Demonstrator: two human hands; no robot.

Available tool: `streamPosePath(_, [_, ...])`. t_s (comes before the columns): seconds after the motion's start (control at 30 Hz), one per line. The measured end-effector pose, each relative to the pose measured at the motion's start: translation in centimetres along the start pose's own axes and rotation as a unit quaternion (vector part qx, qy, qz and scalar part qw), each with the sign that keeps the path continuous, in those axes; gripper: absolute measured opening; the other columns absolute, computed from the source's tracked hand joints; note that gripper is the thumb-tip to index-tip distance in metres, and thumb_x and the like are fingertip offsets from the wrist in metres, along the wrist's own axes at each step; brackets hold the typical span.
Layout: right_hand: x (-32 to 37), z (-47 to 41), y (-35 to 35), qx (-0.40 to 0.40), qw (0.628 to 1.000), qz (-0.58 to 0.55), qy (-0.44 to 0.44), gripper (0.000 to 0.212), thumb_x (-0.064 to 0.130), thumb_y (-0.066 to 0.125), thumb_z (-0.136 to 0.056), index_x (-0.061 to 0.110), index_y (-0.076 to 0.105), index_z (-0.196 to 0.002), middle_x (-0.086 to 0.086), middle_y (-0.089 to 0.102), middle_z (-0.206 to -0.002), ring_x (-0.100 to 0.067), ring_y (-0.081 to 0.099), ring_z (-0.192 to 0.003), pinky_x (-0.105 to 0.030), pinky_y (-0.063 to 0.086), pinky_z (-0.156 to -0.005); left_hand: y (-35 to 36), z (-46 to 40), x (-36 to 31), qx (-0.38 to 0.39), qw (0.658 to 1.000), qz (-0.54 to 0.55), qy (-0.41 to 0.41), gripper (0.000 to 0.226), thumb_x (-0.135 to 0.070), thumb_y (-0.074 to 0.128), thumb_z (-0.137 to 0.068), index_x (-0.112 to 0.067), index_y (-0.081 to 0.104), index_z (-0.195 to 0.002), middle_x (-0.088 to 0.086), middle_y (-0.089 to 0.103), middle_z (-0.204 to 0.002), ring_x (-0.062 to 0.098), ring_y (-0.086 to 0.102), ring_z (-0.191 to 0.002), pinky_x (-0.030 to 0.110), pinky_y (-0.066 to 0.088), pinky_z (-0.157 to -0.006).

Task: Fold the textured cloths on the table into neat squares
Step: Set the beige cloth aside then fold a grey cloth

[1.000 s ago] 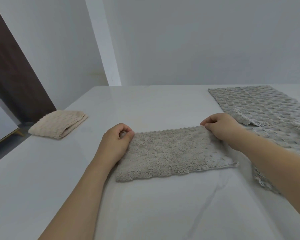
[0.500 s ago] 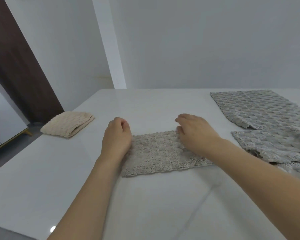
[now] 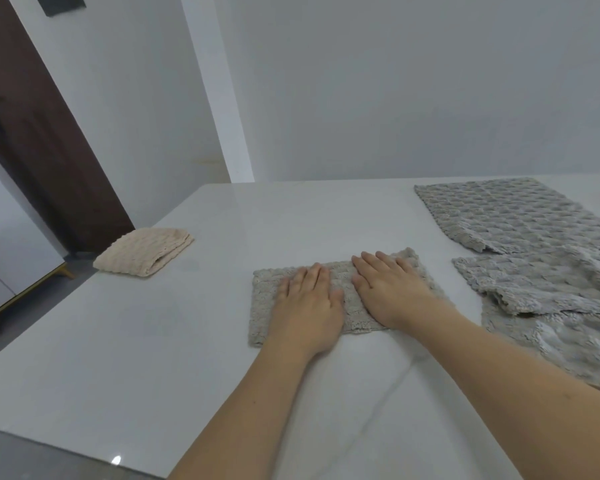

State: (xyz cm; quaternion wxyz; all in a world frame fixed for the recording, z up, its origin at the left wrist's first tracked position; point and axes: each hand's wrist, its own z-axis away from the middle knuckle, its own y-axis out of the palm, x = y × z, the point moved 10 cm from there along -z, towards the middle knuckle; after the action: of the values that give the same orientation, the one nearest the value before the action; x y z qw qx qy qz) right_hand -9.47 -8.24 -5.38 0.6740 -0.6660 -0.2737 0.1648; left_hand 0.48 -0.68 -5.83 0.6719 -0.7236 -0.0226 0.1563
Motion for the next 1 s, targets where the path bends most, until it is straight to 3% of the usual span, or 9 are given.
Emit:
streamPosePath(0.17, [-1.7, 0.6, 0.0, 0.016, 1.0, 0.004, 0.009, 0.055, 0.042, 0.011, -0.103, 0.026, 0.007, -0.155, 0.005, 0.005, -0.163, -0.016, 0.001, -0.149, -0.04, -0.002, -0.12, 0.0, 0.2, 1.2, 0.02, 1.0, -0.012, -0.005, 0.059, -0.046, 0.01, -0.104, -0.023, 0.003, -0.158, -0.007, -0.002, -0.165, 0.013, -0.006, -0.151, 0.04, -0.005, -0.122])
streamPosePath(0.33, [-6.5, 2.3, -0.3, 0.046, 0.996, -0.002, 0.077, 0.056, 0.042, 0.008, -0.102, 0.026, -0.001, -0.155, 0.006, -0.005, -0.163, -0.017, -0.004, -0.149, -0.045, -0.004, -0.12, -0.8, 1.3, 6.1, 0.034, 0.998, 0.002, -0.055, 0.058, -0.045, 0.011, -0.104, -0.025, 0.002, -0.158, -0.009, -0.005, -0.165, 0.011, -0.008, -0.151, 0.038, -0.005, -0.122])
streamPosePath(0.47, [-7.2, 2.7, -1.0, 0.058, 0.991, 0.067, 0.103, 0.057, 0.04, 0.006, -0.102, 0.021, 0.0, -0.155, 0.002, -0.003, -0.163, -0.021, -0.006, -0.149, -0.048, -0.009, -0.119, -1.2, 1.3, 7.0, 0.078, 0.993, -0.034, -0.085, 0.06, -0.042, 0.011, -0.104, -0.02, 0.001, -0.158, -0.005, -0.005, -0.166, 0.017, -0.008, -0.152, 0.045, -0.008, -0.121])
streamPosePath(0.57, [-4.5, 1.0, -4.2, -0.009, 0.994, 0.074, 0.077, 0.058, 0.035, 0.011, -0.102, 0.014, 0.004, -0.155, -0.003, -0.004, -0.163, -0.021, -0.007, -0.149, -0.048, -0.008, -0.119, -4.0, 0.2, 4.4, 0.022, 0.996, -0.064, -0.063, 0.059, -0.036, 0.015, -0.104, -0.012, 0.008, -0.158, 0.001, 0.001, -0.166, 0.021, -0.004, -0.152, 0.049, -0.009, -0.121])
streamPosePath(0.67, [-0.6, -0.1, -4.7, -0.038, 0.999, 0.006, 0.016, 0.059, 0.038, 0.013, -0.103, 0.012, 0.005, -0.155, -0.005, 0.0, -0.163, -0.021, 0.0, -0.149, -0.043, 0.001, -0.121, -5.3, -0.7, 0.6, -0.054, 0.999, 0.005, -0.009, 0.057, -0.032, 0.02, -0.104, -0.014, 0.012, -0.157, 0.0, 0.004, -0.166, 0.021, -0.002, -0.152, 0.046, -0.005, -0.122])
streamPosePath(0.73, [0.9, 0.8, -1.7, -0.011, 1.0, 0.012, -0.015, 0.066, 0.044, 0.0, -0.097, 0.012, 0.01, -0.155, -0.006, 0.006, -0.163, -0.023, 0.006, -0.149, -0.043, 0.006, -0.12, -2.6, -0.6, -0.6, -0.015, 1.0, 0.026, 0.002, 0.057, -0.036, 0.017, -0.105, -0.017, 0.01, -0.158, -0.002, 0.004, -0.166, 0.019, -0.002, -0.152, 0.045, -0.004, -0.122])
streamPosePath(0.8, [0.8, 1.8, 0.1, -0.024, 0.999, 0.035, -0.013, 0.087, 0.048, -0.017, -0.081, 0.014, 0.015, -0.154, -0.005, 0.012, -0.162, -0.023, 0.009, -0.149, -0.043, 0.006, -0.119, -0.4, -0.4, -0.2, 0.004, 1.0, 0.008, -0.013, 0.058, -0.041, 0.013, -0.104, -0.02, 0.01, -0.158, -0.004, 0.005, -0.166, 0.018, -0.002, -0.152, 0.046, -0.004, -0.122])
streamPosePath(0.9, [0.0, 1.3, 0.2, -0.032, 0.999, 0.02, -0.003, 0.08, 0.048, -0.011, -0.086, 0.017, 0.014, -0.155, -0.002, 0.011, -0.162, -0.02, 0.007, -0.149, -0.041, 0.004, -0.119, 0.1, -0.8, 0.2, 0.004, 1.0, 0.003, -0.018, 0.059, -0.043, 0.011, -0.104, -0.021, 0.008, -0.158, -0.005, 0.004, -0.166, 0.018, -0.003, -0.152, 0.045, -0.005, -0.122])
streamPosePath(1.0, [0.3, 1.2, 0.0, -0.031, 0.999, 0.021, -0.007, 0.089, 0.05, -0.017, -0.078, 0.018, 0.014, -0.155, -0.001, 0.01, -0.162, -0.019, 0.006, -0.149, -0.041, 0.003, -0.119, 0.1, -0.8, 0.1, 0.006, 1.0, -0.003, -0.017, 0.059, -0.043, 0.011, -0.104, -0.022, 0.007, -0.158, -0.005, 0.003, -0.166, 0.018, -0.003, -0.152, 0.046, -0.005, -0.122])
